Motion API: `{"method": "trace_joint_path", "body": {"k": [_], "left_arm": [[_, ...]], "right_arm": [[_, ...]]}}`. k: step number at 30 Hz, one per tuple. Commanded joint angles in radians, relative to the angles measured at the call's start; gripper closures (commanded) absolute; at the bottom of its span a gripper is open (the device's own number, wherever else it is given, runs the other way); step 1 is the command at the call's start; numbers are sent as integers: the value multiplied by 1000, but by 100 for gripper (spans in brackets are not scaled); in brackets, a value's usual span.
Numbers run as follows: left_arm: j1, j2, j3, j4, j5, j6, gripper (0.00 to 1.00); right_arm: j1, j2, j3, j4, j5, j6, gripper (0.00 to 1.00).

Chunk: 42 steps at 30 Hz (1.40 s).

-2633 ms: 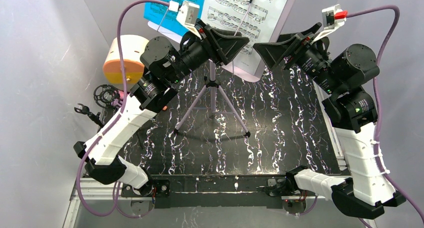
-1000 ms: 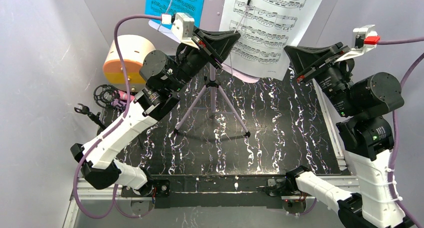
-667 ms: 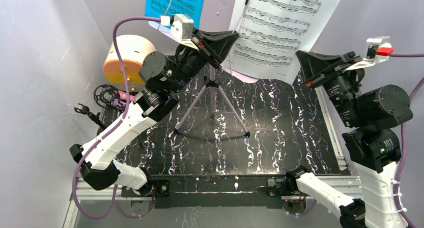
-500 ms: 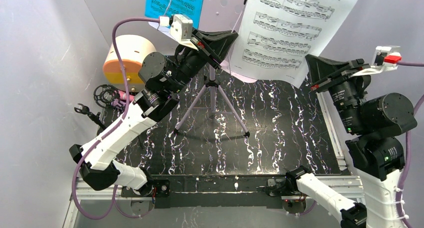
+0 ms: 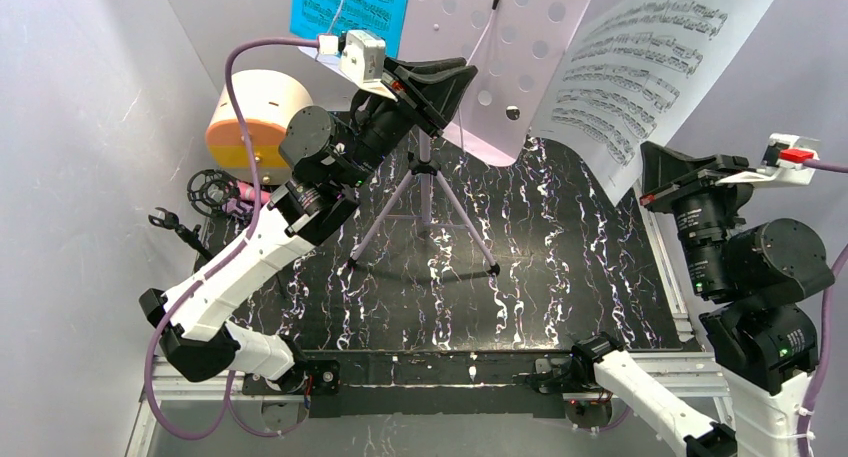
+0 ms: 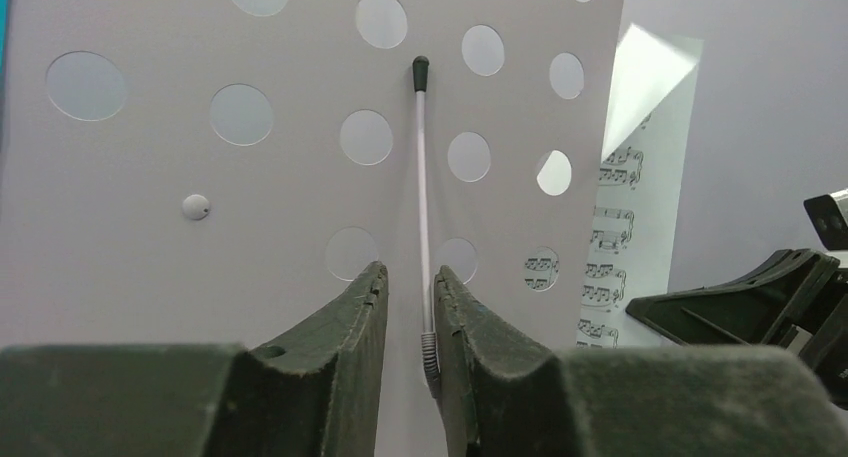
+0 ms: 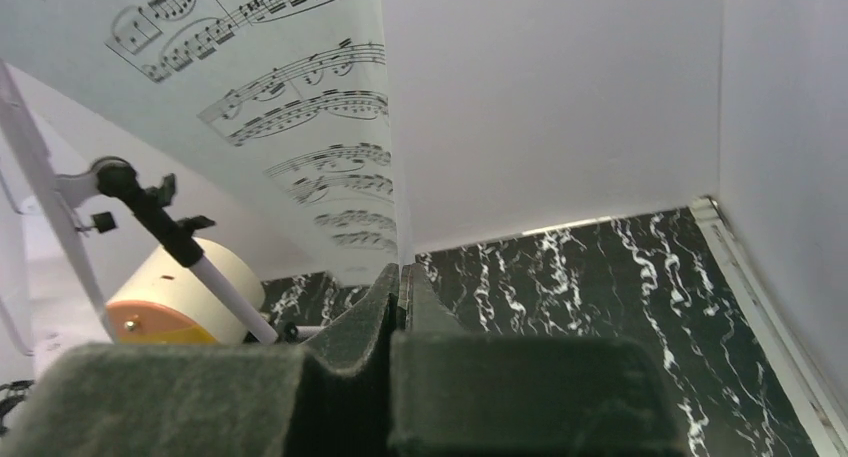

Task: Pack up the instrument practice props
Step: Place the sheet music at the center of the board.

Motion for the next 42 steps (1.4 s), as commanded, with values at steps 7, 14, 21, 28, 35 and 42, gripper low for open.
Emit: {"method": "trace_joint_path", "body": {"k": [7, 14, 21, 28, 35, 42], "left_arm": [[6, -69, -45, -1, -77, 28, 47], [6, -159, -87, -41, -73, 50, 29], [7, -299, -179, -146, -94, 88, 20], [7, -512, -350, -276, -208, 140, 13], [8, -683, -591, -317, -420, 233, 9], [8, -768, -762, -286, -590, 351, 7]], "right_arm": [[-4, -2, -94, -127, 101, 58, 99], [-3, 46, -191, -163, 74, 97, 99], [-3, 135, -277, -168, 42, 104, 99], [-5, 249, -326, -146, 31, 117, 99], [-91, 381, -343, -73, -48, 133, 99], [-304, 543, -335, 93, -194, 167, 99]]}}
